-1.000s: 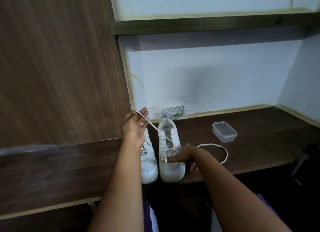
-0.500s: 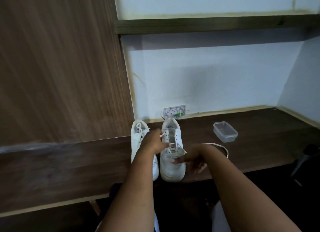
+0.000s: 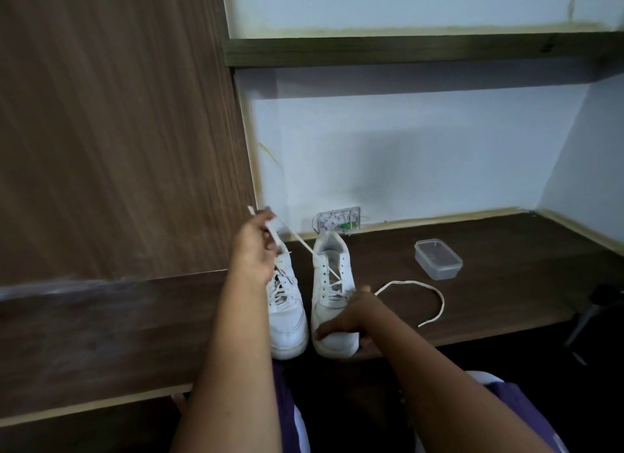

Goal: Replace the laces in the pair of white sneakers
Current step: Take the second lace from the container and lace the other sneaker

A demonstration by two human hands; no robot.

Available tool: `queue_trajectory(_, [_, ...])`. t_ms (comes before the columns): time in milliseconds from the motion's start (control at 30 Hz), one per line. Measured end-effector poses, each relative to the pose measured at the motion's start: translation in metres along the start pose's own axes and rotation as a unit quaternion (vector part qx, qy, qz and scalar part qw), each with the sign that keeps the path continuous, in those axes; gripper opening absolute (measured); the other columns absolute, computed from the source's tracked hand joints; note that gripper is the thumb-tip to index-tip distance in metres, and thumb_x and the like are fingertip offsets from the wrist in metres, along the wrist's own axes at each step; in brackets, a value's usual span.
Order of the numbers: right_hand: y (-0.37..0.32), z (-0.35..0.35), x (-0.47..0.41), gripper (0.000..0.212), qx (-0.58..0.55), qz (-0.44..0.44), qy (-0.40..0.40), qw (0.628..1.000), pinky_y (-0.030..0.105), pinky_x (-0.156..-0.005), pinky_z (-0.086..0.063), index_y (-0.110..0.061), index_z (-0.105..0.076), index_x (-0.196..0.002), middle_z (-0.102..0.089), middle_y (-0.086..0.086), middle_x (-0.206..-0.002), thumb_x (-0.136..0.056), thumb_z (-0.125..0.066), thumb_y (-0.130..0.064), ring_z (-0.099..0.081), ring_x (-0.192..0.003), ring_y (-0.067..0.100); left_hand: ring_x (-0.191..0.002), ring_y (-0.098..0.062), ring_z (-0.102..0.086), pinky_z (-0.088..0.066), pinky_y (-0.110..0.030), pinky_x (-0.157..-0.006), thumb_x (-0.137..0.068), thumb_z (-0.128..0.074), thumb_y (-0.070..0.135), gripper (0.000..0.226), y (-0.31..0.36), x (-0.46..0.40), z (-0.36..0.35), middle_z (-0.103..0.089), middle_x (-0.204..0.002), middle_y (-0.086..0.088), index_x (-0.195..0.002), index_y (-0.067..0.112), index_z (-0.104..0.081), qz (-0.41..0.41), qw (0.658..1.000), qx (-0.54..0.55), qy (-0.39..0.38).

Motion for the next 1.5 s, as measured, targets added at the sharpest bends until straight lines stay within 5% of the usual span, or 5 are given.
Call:
queue_trajectory(767, [-0.005,0.073,-0.028,0.029,0.111,0.143,-0.001,0.983,0.034,-0.092,-0.044,0.0,-0.066,-0.112,-0.063,0.015,-0.118,-0.097,-0.049,-0.018,-0.059,-0.107,0.028,-0.079,-0.008,-0.057,-0.042,-0.013,-0.063,-0.09,-0.06,0.011,0.018,-0.027,0.038,-0.074,-0.065,-0.084,-0.003,-0.074,0.018,-0.062,-0.089,0.931,-0.286,-0.206])
queue_trajectory(1067, [0.03,0.177,0.0,0.03,-0.688,0.172,0.159,0.687,0.024,-0.055,-0.036,-0.019,-0.055,-0.072,-0.058,-0.007,-0.059,-0.098,-0.049,-0.033,-0.052,-0.06,0.01,-0.106,-0.02,-0.06,-0.046,-0.028,-0.089,-0.092,-0.063,0.025,0.027,-0.165,0.091,-0.102,-0.067,-0.119,-0.006,-0.115,0.014,-0.07,-0.017,0.556,-0.696,-0.453])
queue_trajectory(1167, [0.027,0.189,0.015,0.021,-0.769,0.212,0.144,0.585,0.017,-0.048,-0.036,-0.016,-0.059,-0.084,-0.051,-0.007,-0.057,-0.099,-0.048,-0.027,-0.044,-0.051,0.006,-0.101,-0.023,-0.063,-0.048,-0.026,-0.081,-0.09,-0.066,0.025,0.022,-0.15,0.083,-0.117,-0.07,-0.108,-0.008,-0.105,0.011,-0.072,-0.085,0.648,-0.654,-0.381])
queue_trajectory(1267, [0.023,0.192,0.026,0.02,-0.711,0.203,0.181,0.648,0.018,-0.043,-0.028,-0.015,-0.06,-0.083,-0.04,-0.007,-0.05,-0.098,-0.051,-0.025,-0.034,-0.045,0.006,-0.08,-0.019,-0.061,-0.052,-0.031,-0.07,-0.087,-0.068,0.03,0.017,-0.074,0.071,-0.115,-0.063,-0.089,-0.003,-0.088,0.016,-0.06,-0.262,0.814,-0.496,-0.149])
queue_trajectory(1500, [-0.024,0.146,0.027,0.011,-0.585,0.228,0.158,0.762,0.02,-0.046,-0.038,-0.013,-0.059,-0.083,-0.056,-0.003,-0.054,-0.094,-0.059,-0.015,-0.043,-0.047,0.011,-0.083,-0.024,-0.069,-0.056,-0.047,-0.084,-0.084,-0.06,0.018,0.013,-0.1,0.064,-0.116,-0.071,-0.09,-0.005,-0.094,0.025,-0.058,-0.097,0.887,-0.387,-0.232])
Point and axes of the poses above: each hand's wrist, its own x-axis away from the middle knuckle, its own z-axis out of the back of the hand, y = z × x, the point moved 10 cm from there along -x, towards the middle knuckle
